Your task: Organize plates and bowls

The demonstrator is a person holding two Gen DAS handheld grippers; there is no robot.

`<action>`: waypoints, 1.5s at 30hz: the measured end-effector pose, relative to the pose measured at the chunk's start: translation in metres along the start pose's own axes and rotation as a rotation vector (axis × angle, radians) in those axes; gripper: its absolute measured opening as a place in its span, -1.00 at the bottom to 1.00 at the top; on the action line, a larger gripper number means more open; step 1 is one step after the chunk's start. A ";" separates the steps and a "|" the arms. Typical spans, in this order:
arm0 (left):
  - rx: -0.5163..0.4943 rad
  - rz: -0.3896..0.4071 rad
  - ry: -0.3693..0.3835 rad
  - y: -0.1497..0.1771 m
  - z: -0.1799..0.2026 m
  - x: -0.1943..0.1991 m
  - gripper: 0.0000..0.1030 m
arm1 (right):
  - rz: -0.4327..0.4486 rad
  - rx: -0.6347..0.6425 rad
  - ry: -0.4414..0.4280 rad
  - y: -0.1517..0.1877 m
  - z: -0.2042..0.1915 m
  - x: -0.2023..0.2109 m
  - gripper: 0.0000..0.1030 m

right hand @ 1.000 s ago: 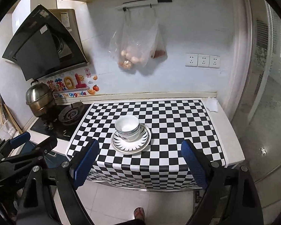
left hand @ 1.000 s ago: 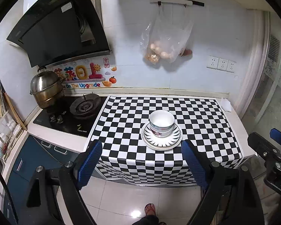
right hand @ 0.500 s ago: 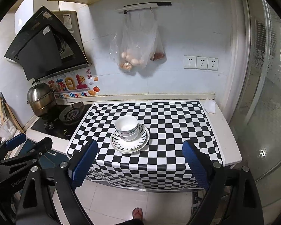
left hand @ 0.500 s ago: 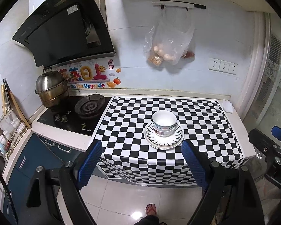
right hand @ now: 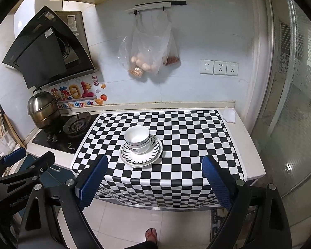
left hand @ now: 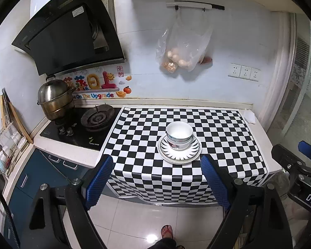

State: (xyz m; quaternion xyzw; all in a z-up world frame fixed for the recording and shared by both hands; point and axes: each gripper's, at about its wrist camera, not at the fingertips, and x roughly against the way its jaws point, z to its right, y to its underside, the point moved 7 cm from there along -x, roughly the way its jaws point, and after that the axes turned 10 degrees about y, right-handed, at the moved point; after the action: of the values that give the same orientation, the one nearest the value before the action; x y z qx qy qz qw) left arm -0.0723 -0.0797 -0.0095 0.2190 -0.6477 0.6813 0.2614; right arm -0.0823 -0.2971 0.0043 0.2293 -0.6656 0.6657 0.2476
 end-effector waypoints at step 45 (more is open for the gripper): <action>0.019 0.023 -0.010 0.002 0.011 0.019 0.68 | 0.019 0.001 0.017 0.007 0.011 0.018 0.84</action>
State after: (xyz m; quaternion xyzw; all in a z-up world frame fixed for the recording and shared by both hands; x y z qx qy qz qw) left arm -0.0881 -0.0896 0.0020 0.2173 -0.6451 0.6892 0.2482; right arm -0.1003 -0.3071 0.0106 0.2174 -0.6651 0.6703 0.2471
